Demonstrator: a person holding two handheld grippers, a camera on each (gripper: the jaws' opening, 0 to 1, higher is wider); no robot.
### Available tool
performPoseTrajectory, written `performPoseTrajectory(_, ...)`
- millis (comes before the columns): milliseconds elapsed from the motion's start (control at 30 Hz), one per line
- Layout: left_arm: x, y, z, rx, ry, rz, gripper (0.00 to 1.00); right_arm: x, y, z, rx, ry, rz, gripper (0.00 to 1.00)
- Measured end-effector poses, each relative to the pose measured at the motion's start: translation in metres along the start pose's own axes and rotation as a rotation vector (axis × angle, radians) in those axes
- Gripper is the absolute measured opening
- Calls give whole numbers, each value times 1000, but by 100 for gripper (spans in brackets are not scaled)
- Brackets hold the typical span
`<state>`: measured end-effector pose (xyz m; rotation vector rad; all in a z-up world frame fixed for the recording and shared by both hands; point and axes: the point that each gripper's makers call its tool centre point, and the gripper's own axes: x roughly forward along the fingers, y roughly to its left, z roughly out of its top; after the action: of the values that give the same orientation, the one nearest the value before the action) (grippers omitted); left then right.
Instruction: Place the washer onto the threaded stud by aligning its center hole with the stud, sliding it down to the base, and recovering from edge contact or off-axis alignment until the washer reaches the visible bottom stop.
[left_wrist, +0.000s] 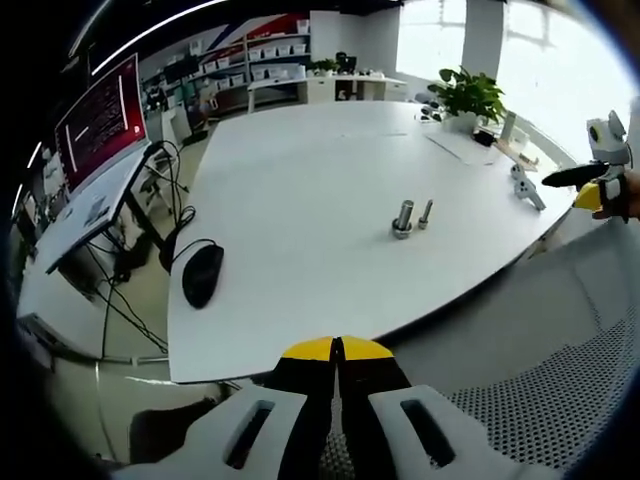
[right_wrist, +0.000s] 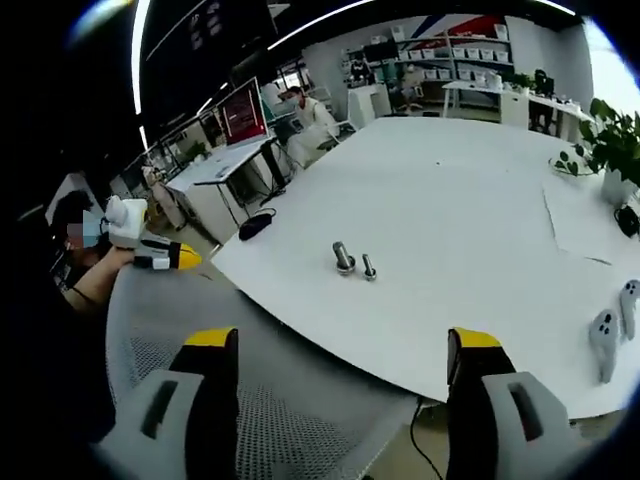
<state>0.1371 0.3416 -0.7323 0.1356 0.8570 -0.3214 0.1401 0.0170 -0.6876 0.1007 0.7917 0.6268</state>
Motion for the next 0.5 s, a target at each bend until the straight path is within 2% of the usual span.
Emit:
performPoseTrajectory(167,0,1,-2,0,11,4,0,4,13,-19,57,-33,-4,86)
performPoseTrajectory(200,0,1,-2,-1,10,7,0,5,19,-11,94,-79,11,85)
performPoseTrajectory(233,-1,2,-3,3,15,14,0,4,20,-7,84,-108,10,86)
performPoseTrajectory(333,-1,2,-1,-4,3,18,0,8,22,-9,35,-96,-20,87)
performPoseTrajectory(367,-1,2,-2,-1,7,19,0,9,17,-12,-5,-69,-63,87)
performPoseTrajectory(400,-1,2,-2,2,11,16,0,9,15,-10,-13,-82,-87,86)
performPoseTrajectory(500,-1,2,-1,1,5,14,0,11,12,-11,15,-92,-120,80)
